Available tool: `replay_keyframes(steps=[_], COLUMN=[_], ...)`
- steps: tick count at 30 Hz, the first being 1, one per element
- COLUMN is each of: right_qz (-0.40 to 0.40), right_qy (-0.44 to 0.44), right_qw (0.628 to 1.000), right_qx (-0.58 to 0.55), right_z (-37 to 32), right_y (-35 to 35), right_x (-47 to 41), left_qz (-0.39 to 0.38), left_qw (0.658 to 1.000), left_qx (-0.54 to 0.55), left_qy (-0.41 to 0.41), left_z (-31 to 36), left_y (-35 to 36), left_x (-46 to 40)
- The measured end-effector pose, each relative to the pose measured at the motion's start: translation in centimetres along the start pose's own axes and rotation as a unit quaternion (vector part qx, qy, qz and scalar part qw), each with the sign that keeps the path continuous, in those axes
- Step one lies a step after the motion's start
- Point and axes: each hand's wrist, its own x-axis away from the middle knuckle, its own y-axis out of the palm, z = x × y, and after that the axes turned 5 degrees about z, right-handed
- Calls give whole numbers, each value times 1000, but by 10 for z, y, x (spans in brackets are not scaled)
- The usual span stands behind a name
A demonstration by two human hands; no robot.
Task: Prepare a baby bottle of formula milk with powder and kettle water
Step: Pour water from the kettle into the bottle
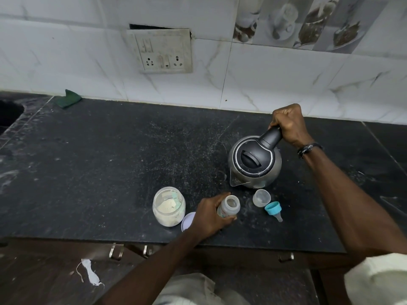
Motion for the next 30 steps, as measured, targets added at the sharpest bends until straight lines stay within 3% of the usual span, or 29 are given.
replay_keyframes(steps=[30], right_qz=[-102], right_qy=[-163], right_qw=[969], right_qx=[156], right_z=[-33], right_y=[12], right_x=[15], left_qz=[-4], left_qw=[1000], left_qx=[12], left_qy=[-8], left_z=[-3], left_y=[3], left_x=[-1])
